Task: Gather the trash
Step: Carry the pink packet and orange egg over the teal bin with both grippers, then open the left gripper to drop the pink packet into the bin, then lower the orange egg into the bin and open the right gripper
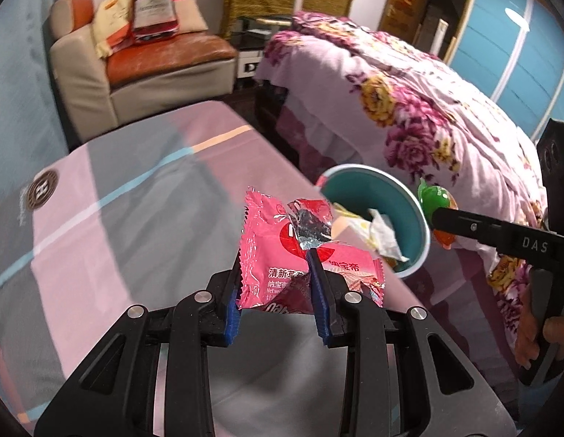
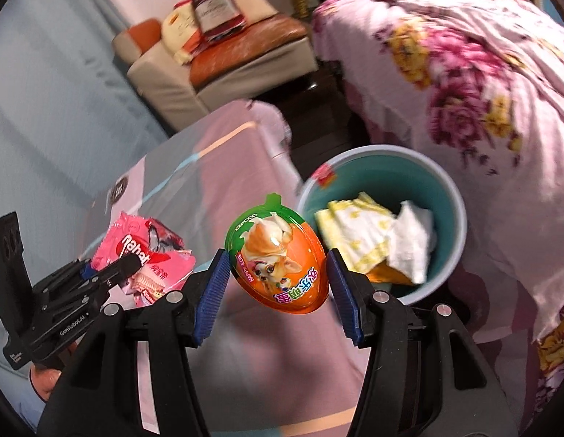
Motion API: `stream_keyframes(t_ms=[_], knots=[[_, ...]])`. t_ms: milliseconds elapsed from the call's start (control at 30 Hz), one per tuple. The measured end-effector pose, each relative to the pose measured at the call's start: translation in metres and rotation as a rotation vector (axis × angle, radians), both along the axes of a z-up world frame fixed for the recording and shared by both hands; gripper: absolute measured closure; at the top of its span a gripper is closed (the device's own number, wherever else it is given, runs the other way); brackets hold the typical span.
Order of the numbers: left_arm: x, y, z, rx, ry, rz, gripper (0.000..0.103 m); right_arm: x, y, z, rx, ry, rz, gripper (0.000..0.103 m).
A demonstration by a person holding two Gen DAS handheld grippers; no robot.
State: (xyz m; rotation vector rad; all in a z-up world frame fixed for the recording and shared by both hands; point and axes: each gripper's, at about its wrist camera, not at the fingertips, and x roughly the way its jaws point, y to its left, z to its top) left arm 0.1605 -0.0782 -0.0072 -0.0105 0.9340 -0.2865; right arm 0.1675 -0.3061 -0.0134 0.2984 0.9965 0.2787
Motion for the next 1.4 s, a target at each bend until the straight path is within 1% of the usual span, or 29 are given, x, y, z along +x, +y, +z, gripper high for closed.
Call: stream_keyframes(t_ms=[267,500,667,800,900,1100,1167,1233,1300,1400], knots=[[0.028,-0.069,-0.002,0.028,0.013,-0.082,0.070,0.005,-0.063,0.000,0.024,-0.018,-0.087,0.050],[0.045,-0.117,-0.016,0.039,0.035,-0.138,0.069,0.009,-0.096,-0.003,0.015,-0.016,-0.121,0.050],[0.056,-0.133,-0.027,0.044,0.061,-0.153,0.068,0.015,-0.111,-0.008,0.010,0.000,-0.136,0.050],[0.064,-0.139,-0.034,0.039,0.074,-0.156,0.068,0.018,-0.113,-0.010,0.001,0.008,-0.139,0.050],[0.069,-0.143,-0.039,0.038,0.078,-0.159,0.063,0.022,-0.114,-0.011,-0.005,0.010,-0.140,0.050],[0.083,-0.150,-0.050,0.039,0.098,-0.170,0.063,0.028,-0.113,-0.012,-0.015,0.015,-0.150,0.050],[0.084,-0.150,-0.051,0.030,0.107,-0.170,0.056,0.029,-0.113,-0.012,-0.022,0.020,-0.153,0.050],[0.084,-0.149,-0.049,0.040,0.094,-0.163,0.029,0.031,-0.113,-0.012,-0.026,0.023,-0.155,0.050],[0.082,-0.147,-0.047,0.057,0.069,-0.153,0.020,0.032,-0.112,-0.012,-0.029,0.026,-0.156,0.050],[0.081,-0.143,-0.045,0.064,0.071,-0.147,0.014,0.035,-0.109,-0.012,-0.035,0.027,-0.152,0.050]])
